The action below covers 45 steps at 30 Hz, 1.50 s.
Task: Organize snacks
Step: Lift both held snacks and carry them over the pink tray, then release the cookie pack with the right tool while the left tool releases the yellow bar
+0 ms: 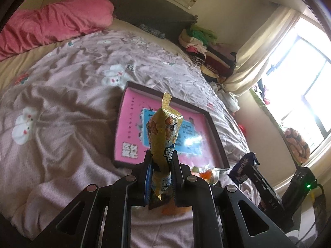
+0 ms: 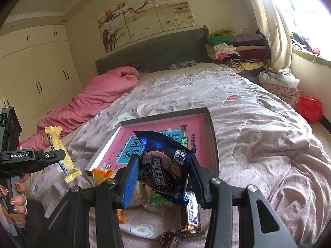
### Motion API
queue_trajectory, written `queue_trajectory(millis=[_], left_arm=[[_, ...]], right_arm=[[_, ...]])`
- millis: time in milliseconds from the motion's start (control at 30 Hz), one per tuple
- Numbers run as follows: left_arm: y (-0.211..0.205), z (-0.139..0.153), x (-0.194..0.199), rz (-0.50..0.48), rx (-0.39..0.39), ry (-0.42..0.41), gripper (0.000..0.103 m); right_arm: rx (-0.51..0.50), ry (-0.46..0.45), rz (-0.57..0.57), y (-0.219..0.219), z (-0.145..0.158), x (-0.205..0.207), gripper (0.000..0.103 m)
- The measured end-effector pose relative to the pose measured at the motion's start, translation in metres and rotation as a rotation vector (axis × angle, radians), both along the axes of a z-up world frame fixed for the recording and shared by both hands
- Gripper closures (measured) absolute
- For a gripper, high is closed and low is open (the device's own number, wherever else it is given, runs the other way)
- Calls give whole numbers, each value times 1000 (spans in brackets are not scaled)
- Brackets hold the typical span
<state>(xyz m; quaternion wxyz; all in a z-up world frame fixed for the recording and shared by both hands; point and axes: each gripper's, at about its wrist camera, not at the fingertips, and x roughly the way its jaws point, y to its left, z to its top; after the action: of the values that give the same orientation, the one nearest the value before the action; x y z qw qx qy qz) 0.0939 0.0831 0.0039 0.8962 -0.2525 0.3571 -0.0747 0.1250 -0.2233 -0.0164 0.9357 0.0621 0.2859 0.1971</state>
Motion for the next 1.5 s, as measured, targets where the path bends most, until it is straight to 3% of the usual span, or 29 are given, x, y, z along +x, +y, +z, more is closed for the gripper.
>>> queue_trajectory(millis=[633, 1500], left_arm=[[-17, -4, 46, -11, 42, -11, 87], [-2, -56, 86, -35, -18, 68, 87]], right_arm=[[16, -12, -55, -20, 0, 27, 56], [-44, 43, -99, -18, -22, 63, 56]])
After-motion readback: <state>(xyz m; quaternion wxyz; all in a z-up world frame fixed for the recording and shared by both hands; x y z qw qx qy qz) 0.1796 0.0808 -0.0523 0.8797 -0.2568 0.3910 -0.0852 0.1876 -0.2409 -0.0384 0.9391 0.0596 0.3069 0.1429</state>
